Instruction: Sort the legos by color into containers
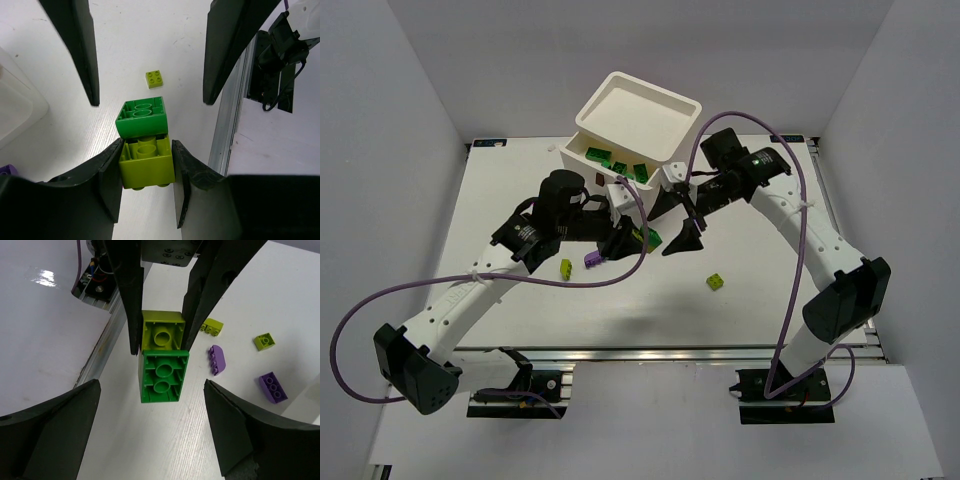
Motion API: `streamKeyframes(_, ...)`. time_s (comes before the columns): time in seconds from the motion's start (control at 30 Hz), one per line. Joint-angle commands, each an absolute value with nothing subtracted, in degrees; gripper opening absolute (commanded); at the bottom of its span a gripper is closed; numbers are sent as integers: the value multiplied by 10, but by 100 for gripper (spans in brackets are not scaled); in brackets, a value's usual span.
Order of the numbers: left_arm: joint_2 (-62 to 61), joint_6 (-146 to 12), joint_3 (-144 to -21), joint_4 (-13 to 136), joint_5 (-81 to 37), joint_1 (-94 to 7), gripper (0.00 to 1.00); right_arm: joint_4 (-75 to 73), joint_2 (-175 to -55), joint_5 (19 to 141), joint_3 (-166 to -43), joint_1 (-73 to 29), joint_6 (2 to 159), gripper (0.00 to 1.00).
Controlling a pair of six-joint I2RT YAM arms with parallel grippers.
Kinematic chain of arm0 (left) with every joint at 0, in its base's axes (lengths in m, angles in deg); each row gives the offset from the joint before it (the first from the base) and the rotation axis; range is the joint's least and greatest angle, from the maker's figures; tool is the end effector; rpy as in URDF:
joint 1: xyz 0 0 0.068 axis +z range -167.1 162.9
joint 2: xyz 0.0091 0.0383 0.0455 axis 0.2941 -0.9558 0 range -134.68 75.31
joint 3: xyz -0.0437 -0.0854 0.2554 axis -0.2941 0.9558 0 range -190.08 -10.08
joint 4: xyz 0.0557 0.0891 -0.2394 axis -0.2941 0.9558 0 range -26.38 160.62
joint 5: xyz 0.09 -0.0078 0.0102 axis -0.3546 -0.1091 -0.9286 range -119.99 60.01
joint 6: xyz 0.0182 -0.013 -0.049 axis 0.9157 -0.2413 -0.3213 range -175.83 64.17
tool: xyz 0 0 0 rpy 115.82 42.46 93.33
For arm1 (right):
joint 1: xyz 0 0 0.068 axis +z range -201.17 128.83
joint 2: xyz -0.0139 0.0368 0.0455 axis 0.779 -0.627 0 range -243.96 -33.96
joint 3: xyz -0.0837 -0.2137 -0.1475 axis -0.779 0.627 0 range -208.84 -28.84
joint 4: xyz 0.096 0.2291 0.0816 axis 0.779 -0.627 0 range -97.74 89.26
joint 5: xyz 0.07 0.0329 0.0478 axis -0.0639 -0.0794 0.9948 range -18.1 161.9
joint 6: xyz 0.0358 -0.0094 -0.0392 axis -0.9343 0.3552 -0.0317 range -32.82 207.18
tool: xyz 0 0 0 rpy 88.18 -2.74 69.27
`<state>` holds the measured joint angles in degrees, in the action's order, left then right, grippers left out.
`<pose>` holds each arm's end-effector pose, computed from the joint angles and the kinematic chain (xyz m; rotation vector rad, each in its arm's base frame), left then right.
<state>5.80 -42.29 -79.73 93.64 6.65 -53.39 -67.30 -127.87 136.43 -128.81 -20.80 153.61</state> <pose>0.1981 -0.1718 0.3704 1.2297 1.7076 -0.9068 0.2591 0.1891 0.3846 -1.8051 1.1352 1.0915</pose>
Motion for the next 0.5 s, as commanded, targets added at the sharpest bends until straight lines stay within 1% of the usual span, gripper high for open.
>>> streamKeyframes(0.0, 60, -411, -814, 936, 74, -540, 0, -602, -1275, 1365, -1270, -191, 1482, 89)
streamKeyframes(0.17, 61, -411, -807, 929, 72, -540, 0, -590, -1285, 1361, -1276, -182, 1473, 89)
streamKeyframes(0.27, 61, -411, -807, 930, 71, -540, 0, -587, -1288, 1355, -1277, -179, 1470, 85)
streamKeyframes(0.3, 62, -411, -806, 931, 70, -540, 0, -588, -1289, 1354, -1277, -178, 1470, 80)
streamKeyframes(0.37, 62, -411, -803, 931, 68, -540, 0, -589, -1290, 1353, -1276, -177, 1470, 74)
streamKeyframes(0.4, 64, -410, -802, 930, 67, -540, 0, -590, -1291, 1350, -1276, -177, 1473, 64)
streamKeyframes(0.47, 63, -411, -801, 929, 66, -540, 0, -590, -1290, 1349, -1275, -175, 1476, 54)
